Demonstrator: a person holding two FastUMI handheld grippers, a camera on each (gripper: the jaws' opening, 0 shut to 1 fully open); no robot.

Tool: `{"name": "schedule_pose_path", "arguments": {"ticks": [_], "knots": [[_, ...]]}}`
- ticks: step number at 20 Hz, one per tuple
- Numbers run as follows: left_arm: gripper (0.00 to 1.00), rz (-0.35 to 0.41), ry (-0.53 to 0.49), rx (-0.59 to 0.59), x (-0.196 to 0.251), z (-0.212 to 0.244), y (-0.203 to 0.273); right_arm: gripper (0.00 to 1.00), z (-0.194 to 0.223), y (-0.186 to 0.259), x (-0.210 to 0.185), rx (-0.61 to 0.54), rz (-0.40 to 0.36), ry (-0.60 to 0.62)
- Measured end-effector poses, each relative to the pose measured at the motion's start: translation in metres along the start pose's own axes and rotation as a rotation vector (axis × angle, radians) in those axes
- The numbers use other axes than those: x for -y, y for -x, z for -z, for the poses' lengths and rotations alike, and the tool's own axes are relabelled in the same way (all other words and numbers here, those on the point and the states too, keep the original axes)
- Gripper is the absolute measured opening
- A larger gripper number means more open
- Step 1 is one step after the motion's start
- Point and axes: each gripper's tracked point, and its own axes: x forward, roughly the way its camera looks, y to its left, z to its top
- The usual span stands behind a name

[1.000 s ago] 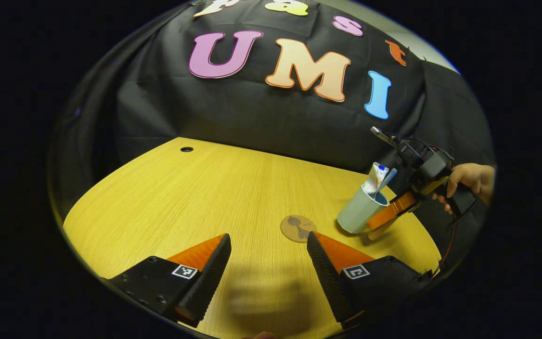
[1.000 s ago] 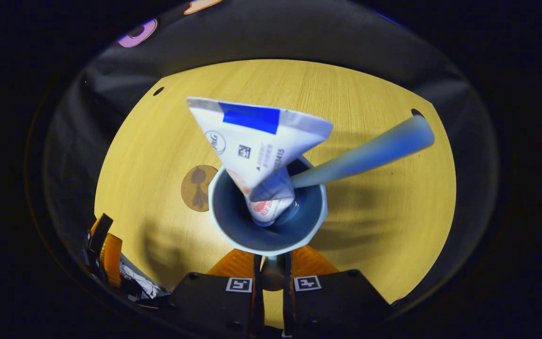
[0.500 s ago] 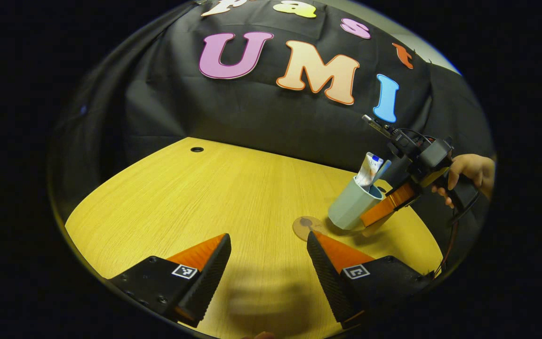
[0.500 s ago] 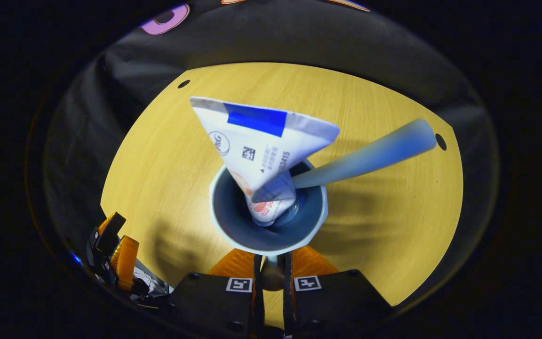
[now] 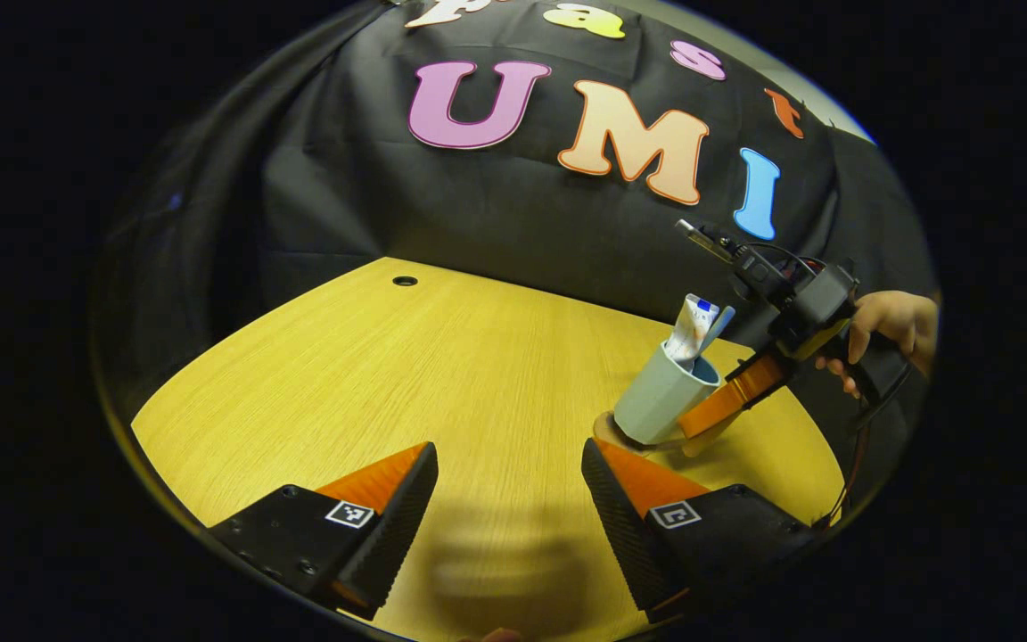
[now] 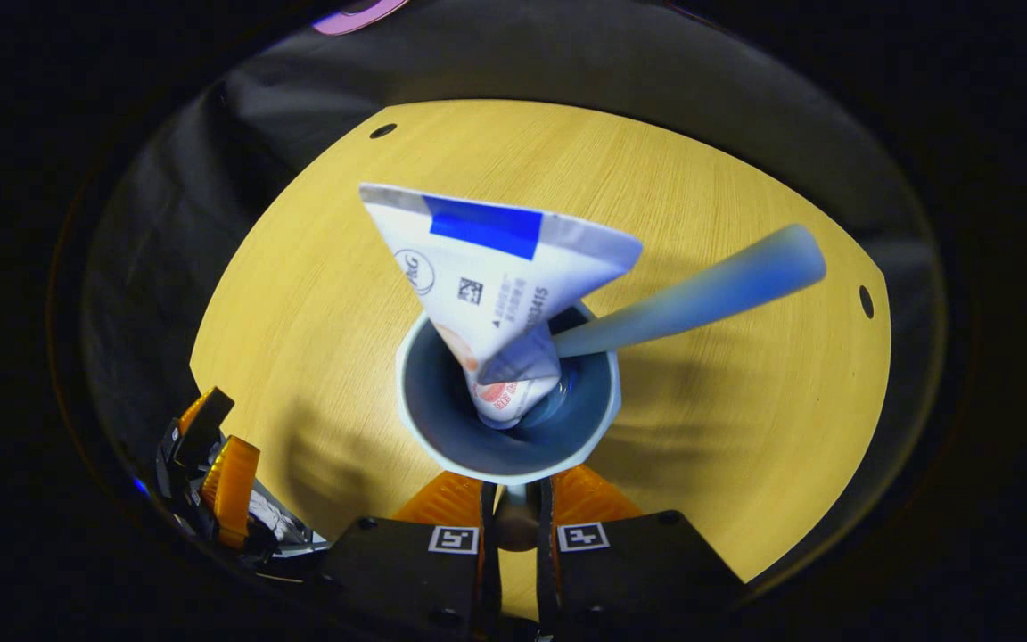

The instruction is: Put the toothbrush and toothpaste on the desktop into the cup, then pick up the cup and place it on the coaster on the desktop.

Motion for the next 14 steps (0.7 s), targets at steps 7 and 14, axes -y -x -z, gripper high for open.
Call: {"name": "schedule_pose_path", "arguments": {"ticks": [7,14], "knots": [[0.95,0.001,0.002,0.004,-0.004,-0.001,-0.004,0.18,0.006,-0.007,0.004,-0.03,0.047,0.022],[0.95,0.024,-0.01,-0.003,0.009,-0.01,-0.009,0.39,0.0,0.008,-0.001,0.032,0.001,0.023]]}}
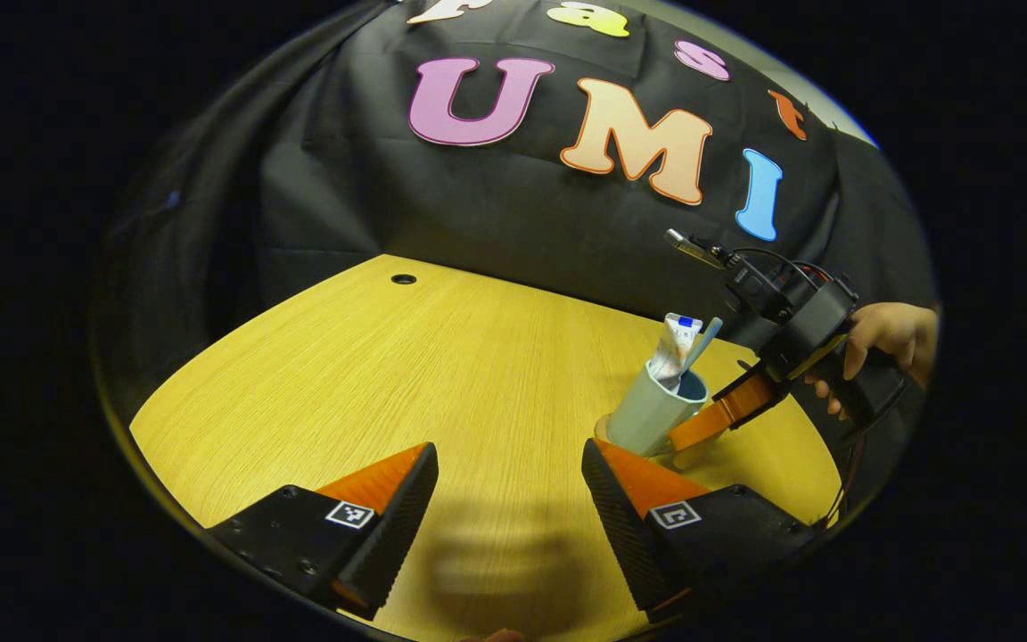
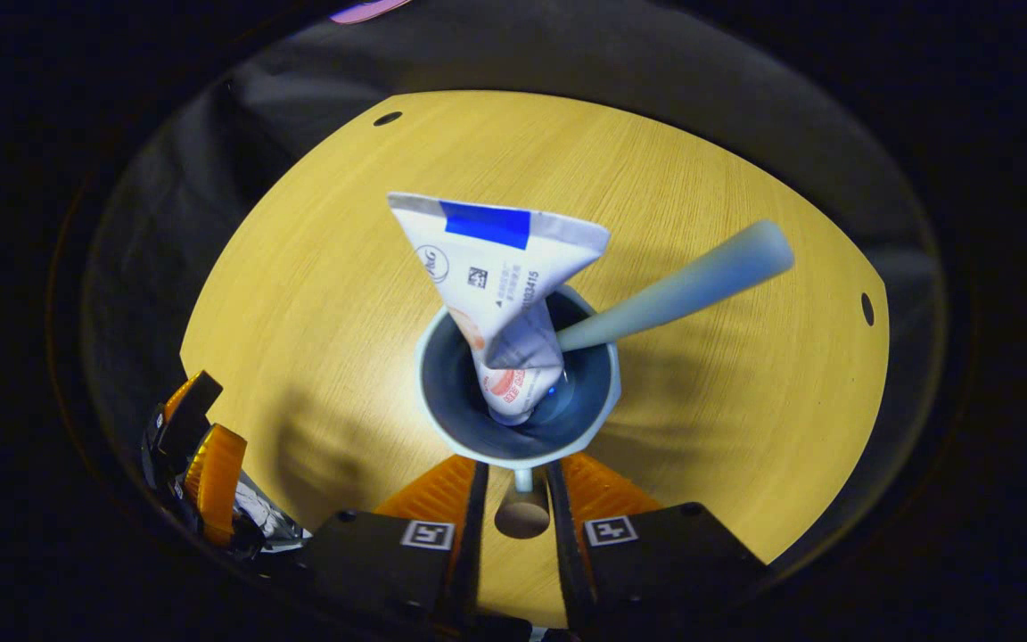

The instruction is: Put the toothbrush and toothpaste on the desktop into the cup, then pick up the cup and place it on the coaster on the desktop.

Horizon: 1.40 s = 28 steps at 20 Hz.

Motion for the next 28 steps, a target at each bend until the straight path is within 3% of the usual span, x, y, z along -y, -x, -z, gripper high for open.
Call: {"name": "schedule_pose_path", "arguments": {"ticks": [1,2,4,7,12,17,22,28], "knots": [[0.95,0.006,-0.013,0.004,0.004,-0.005,-0.002,0.47,0.0,0.003,-0.002,0.03,-0.012,-0.006],[0.95,0.013,-0.028,0.008,0.01,-0.01,-0.004,0.74,-0.003,0.009,-0.001,0.068,-0.015,-0.011],[0.95,0.03,-0.045,0.015,0.021,-0.022,-0.009,0.89,-0.008,0.025,0.003,0.163,-0.025,-0.021],[0.95,0.049,-0.047,0.038,0.038,-0.044,-0.015,1.0,-0.02,0.059,0.018,0.375,-0.002,-0.009],[0.95,0.077,-0.093,0.082,0.071,-0.077,-0.017,1.0,-0.024,0.122,0.043,0.712,0.084,-0.019],[0.95,0.088,-0.164,0.214,0.106,-0.119,-0.008,1.0,-0.018,0.19,0.07,0.971,0.165,-0.111],[0.94,0.119,-0.218,0.324,0.14,-0.152,-0.001,1.0,-0.016,0.235,0.104,1.097,0.273,-0.165],[0.95,0.13,-0.222,0.365,0.15,-0.169,0.001,1.0,-0.011,0.262,0.122,1.15,0.301,-0.212]]}}
